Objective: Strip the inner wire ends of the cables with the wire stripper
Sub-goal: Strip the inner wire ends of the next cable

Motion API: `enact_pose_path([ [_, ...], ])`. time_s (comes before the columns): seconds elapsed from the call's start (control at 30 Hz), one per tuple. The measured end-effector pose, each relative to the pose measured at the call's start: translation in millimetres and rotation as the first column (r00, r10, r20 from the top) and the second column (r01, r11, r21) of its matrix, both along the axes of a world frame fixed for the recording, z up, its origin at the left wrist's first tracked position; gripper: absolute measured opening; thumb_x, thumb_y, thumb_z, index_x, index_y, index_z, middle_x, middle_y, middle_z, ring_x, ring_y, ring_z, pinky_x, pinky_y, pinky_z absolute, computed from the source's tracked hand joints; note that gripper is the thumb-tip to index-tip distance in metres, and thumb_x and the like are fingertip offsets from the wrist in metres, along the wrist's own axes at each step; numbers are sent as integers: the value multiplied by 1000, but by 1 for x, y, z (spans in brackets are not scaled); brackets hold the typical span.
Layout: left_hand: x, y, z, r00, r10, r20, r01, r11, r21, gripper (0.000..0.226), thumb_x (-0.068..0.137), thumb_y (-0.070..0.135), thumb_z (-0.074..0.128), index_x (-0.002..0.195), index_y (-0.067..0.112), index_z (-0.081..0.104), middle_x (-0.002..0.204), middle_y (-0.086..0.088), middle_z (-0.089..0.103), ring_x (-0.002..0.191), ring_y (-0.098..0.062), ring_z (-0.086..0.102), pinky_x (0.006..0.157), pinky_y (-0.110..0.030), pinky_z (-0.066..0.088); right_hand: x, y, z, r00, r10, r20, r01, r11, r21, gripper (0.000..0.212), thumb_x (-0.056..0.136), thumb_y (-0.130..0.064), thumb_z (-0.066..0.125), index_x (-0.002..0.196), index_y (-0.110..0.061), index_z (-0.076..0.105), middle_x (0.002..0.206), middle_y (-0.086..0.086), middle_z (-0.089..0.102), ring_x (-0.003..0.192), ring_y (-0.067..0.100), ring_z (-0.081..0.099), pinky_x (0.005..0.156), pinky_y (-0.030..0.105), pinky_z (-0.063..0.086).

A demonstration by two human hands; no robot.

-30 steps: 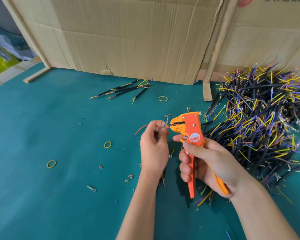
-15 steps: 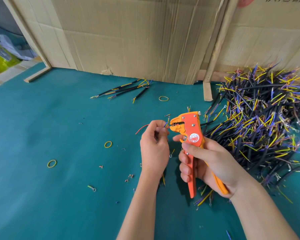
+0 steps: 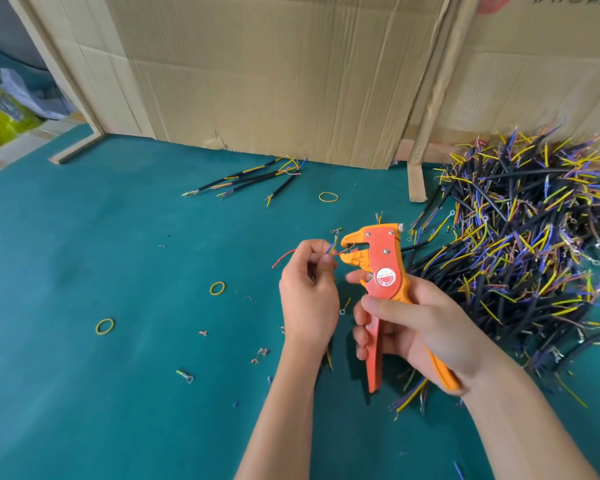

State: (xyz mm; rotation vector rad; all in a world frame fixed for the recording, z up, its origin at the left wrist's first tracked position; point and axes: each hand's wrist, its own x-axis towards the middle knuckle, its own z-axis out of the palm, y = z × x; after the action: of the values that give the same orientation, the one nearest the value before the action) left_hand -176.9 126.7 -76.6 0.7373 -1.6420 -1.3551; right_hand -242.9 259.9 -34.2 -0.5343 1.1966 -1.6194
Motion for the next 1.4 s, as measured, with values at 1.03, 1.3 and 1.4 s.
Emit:
enact_pose_path([
  [1.03,2,1,3,999,7,-33,-6,1000,25,18,97,2,60,87,15,68,73,12,64,63,-7,52,64,-23,45,4,-4,-5,998,-57,-14,57,998,32,31,84,-21,78,112,-9,71,63,8,41,45,22,38,44,30,38],
  [1.3,3,2,4,998,-22,-59,29,992,125,14,95,2,62,89,11,70,75,-1,69,62,-14,59,67,-36,52,8,-4,-7,995,-99,17,99,994,-41,34,81,-15,78,108,4,69,68,14,50,49,25,47,46,34,43],
  [1.4,6,3,8,998,-31,-49,40,982,185,16,92,-1,60,88,11,70,73,2,69,58,-9,58,59,-24,49,4,5,-5,999,-38,38,43,992,-115,35,81,-11,73,112,5,69,82,23,60,64,33,58,61,42,53],
])
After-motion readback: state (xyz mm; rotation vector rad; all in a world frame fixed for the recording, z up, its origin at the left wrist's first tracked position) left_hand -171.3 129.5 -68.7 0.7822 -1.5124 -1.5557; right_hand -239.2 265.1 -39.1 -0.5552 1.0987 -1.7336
